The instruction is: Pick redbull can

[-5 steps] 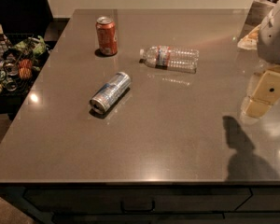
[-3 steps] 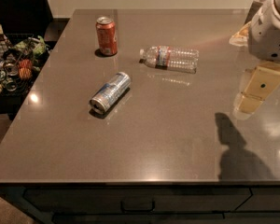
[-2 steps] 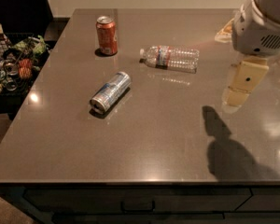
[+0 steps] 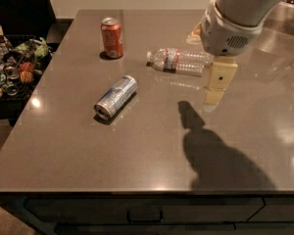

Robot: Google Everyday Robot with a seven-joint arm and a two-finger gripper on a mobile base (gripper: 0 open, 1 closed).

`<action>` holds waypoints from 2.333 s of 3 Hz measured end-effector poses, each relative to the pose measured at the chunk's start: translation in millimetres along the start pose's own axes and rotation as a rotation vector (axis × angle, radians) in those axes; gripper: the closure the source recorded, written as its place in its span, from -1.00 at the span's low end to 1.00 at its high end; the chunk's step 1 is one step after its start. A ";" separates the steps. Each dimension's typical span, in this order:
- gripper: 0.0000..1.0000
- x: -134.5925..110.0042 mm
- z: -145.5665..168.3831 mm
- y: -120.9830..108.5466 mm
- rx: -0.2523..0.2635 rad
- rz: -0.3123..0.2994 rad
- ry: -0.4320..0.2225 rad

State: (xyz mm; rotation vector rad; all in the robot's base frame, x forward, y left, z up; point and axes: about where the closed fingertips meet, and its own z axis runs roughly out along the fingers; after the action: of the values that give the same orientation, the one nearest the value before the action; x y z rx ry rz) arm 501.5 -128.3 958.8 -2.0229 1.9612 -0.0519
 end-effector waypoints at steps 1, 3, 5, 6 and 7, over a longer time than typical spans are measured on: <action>-1.00 -31.2 16.0 -14.3 -0.013 -0.092 -0.024; -1.00 -90.2 68.3 -37.1 -0.101 -0.323 -0.013; -1.00 -127.2 109.1 -29.2 -0.197 -0.467 -0.033; -1.00 -145.2 120.2 -20.7 -0.223 -0.519 -0.045; -1.00 -161.5 129.7 -13.1 -0.247 -0.558 -0.059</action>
Offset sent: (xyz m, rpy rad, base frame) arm 0.0549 0.1114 -0.0351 -0.0840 0.0200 0.3505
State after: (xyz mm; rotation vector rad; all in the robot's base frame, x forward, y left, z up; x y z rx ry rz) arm 537.2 56.3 870.8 -2.6407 1.3666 0.1269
